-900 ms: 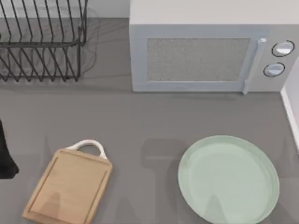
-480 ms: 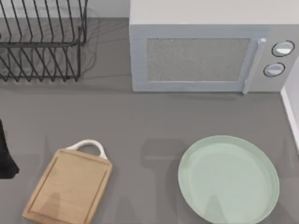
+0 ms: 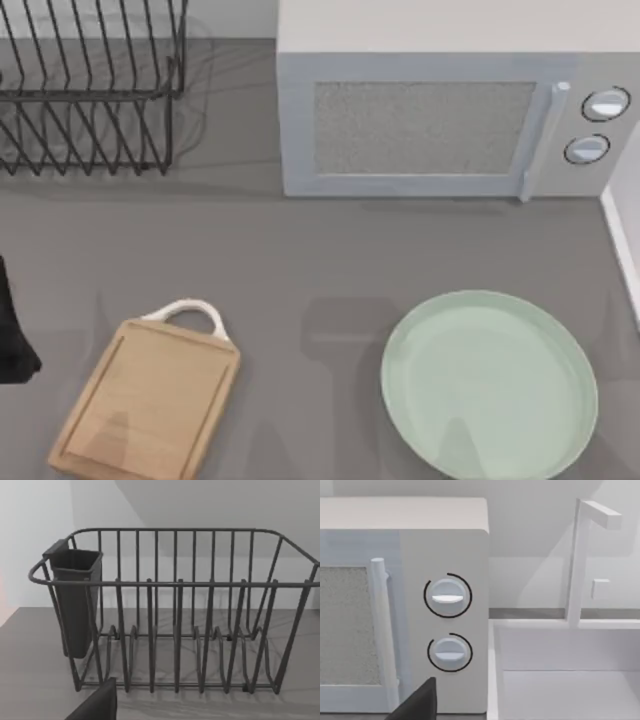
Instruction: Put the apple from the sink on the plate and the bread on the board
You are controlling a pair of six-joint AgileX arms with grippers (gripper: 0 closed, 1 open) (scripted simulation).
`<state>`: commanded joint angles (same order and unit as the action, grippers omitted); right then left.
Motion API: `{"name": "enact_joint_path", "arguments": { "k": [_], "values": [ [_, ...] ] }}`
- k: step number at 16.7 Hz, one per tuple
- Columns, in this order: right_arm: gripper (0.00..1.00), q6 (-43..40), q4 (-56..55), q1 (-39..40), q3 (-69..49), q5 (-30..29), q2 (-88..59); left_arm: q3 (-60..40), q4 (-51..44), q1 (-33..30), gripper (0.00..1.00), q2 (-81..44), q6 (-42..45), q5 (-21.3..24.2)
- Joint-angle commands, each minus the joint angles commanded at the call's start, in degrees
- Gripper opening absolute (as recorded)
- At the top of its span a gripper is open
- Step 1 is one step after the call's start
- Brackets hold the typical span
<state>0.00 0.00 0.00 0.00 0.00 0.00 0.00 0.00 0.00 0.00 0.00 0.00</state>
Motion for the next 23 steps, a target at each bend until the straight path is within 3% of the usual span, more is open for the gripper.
{"name": "enact_joint_path", "arguments": {
  "k": [9, 13, 17, 23],
  "values": [
    [1.00, 0.0, 0.0, 0.0, 0.0, 0.0, 0.0, 0.0, 0.0, 0.0, 1.00, 0.0, 0.0, 0.0],
    [1.00, -0.8, 3.8, -0.9, -5.7, 0.0, -5.9, 0.0, 0.0, 0.0, 1.00, 0.0, 0.0, 0.0],
    [1.00, -2.6, 12.4, -2.8, -19.0, 0.0, -21.4, 0.0, 0.0, 0.0, 1.00, 0.0, 0.0, 0.0],
    [1.00, -6.3, 30.0, -6.9, -46.4, -0.1, -56.7, 0.0, 0.0, 0.0, 1.00, 0.0, 0.0, 0.0]
  ]
}}
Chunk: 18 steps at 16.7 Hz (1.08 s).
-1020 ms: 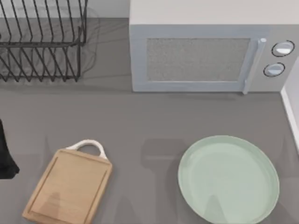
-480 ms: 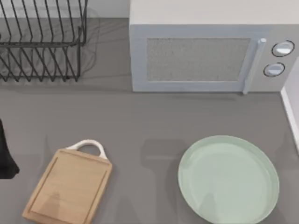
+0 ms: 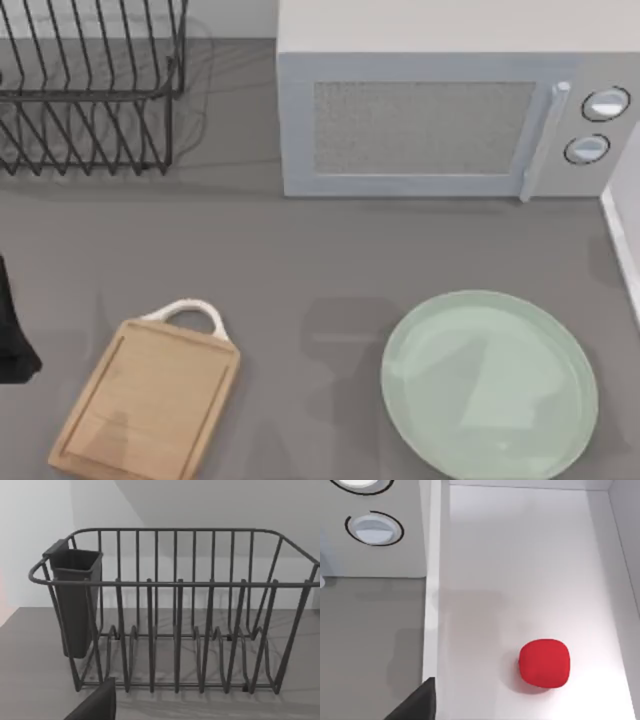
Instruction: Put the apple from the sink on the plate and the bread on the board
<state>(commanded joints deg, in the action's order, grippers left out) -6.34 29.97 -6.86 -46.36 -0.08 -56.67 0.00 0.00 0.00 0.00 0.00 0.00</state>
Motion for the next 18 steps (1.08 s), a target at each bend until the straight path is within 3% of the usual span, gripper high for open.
{"name": "enact_joint_path", "arguments": {
  "k": [10, 14, 18],
  "values": [
    [1.00, -5.7, 27.0, -6.2, -42.5, -0.1, -56.5, 0.0, 0.0, 0.0, 1.00, 0.0, 0.0, 0.0],
    [1.00, -6.8, 32.2, -7.4, -50.5, -0.1, -66.9, 0.0, 0.0, 0.0, 1.00, 0.0, 0.0, 0.0],
    [1.00, -7.0, 33.0, -7.6, -51.6, -0.1, -68.4, 0.0, 0.0, 0.0, 1.00, 0.0, 0.0, 0.0]
  ]
}}
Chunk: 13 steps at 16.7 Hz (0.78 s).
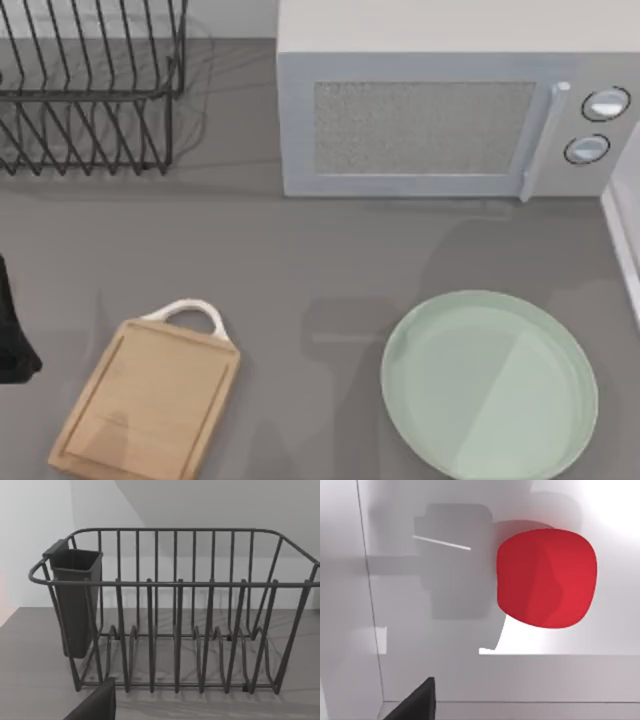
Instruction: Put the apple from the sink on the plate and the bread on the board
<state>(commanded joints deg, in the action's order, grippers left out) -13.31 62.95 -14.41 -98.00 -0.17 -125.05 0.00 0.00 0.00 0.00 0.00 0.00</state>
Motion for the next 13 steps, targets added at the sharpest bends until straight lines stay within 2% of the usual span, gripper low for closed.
{"name": "enact_joint_path", "arguments": {
  "k": [5, 13],
  "values": [
    [1.00, 0.1, -2.3, 0.3, 1.2, 0.0, -1.5, 0.0, 0.0, 0.0, 1.00, 0.0, 0.0, 0.0],
    [1.00, 0.2, -24.2, 0.1, 9.6, -0.2, -13.8, 0.0, 0.0, 0.0, 1.00, 0.0, 0.0, 0.0]
  ]
}}
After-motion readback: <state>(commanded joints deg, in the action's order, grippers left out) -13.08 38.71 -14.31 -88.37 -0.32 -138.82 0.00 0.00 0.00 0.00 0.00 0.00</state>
